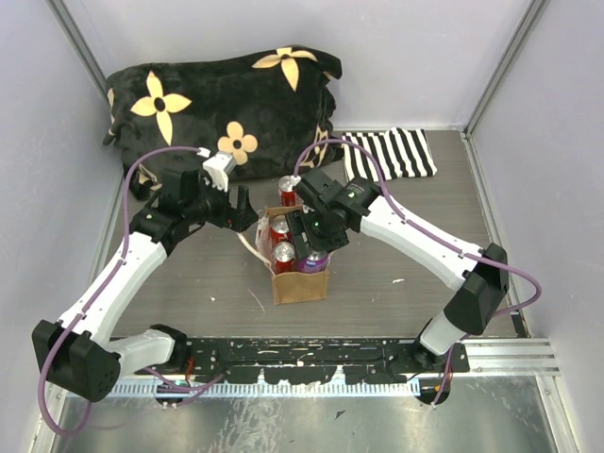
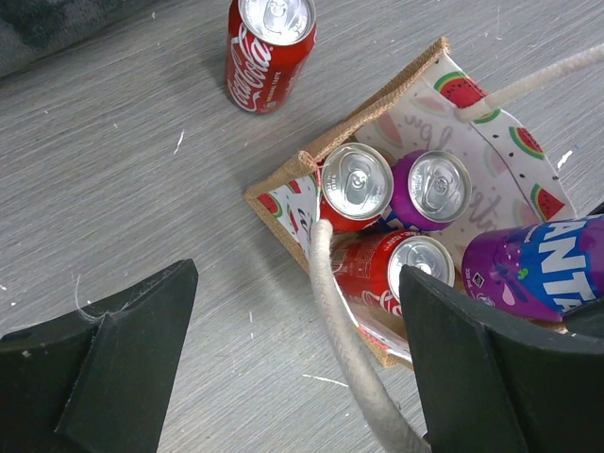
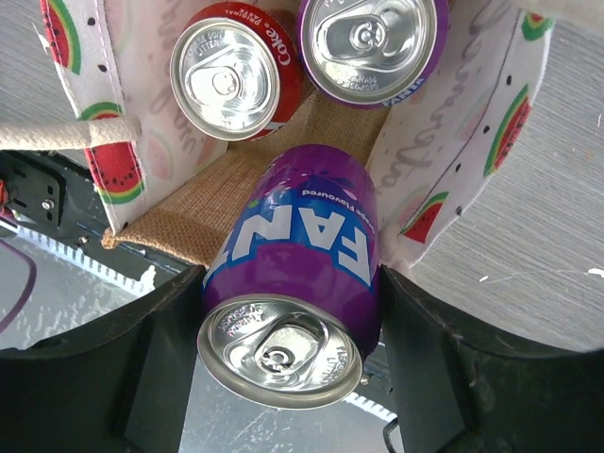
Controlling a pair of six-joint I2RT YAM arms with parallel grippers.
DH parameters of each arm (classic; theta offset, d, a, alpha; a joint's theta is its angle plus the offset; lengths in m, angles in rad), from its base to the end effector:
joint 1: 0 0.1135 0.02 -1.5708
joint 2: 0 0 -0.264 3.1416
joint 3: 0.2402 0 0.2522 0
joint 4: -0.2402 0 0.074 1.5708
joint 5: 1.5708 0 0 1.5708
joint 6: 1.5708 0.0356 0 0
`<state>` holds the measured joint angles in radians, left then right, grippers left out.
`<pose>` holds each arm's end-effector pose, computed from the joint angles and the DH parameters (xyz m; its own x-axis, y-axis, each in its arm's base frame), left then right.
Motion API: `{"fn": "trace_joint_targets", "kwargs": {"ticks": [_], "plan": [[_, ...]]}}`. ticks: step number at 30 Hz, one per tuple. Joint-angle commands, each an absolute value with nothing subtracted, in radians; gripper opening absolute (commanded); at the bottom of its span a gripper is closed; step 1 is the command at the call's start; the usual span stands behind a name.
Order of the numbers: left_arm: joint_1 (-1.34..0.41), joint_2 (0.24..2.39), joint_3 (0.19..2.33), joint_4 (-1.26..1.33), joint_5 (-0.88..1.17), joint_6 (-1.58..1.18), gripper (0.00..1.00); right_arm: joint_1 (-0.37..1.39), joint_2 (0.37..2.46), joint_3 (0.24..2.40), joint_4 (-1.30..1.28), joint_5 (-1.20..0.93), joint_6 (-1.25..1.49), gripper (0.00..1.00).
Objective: Place the beverage into the canvas bag
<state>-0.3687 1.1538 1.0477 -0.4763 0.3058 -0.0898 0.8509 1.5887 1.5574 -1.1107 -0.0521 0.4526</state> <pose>0.2323 -0.1012 0.3292 -0.5628 0.1258 -0.8169 0.5299 0.8135 -0.2398 0.2076 0.2396 0.3301 -0.8738 -0.3341 -0.3532 -0.4259 0.8765 0.2244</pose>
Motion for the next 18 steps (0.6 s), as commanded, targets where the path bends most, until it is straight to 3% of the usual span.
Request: {"fn": "trace_joint_targets", "kwargs": {"ticks": [1,18], "plan": [[-0.365,1.164,1.032,-0.445,0.325,-0.076,0.94,0.868,1.55,1.536,-1.048,-0.019,0.464,0.01],[-0.365,1.158,1.023,-0.454,0.322,-0.057,0.95,0.87,1.645,1.39,-0.865,0.067,0.448,0.01]]}}
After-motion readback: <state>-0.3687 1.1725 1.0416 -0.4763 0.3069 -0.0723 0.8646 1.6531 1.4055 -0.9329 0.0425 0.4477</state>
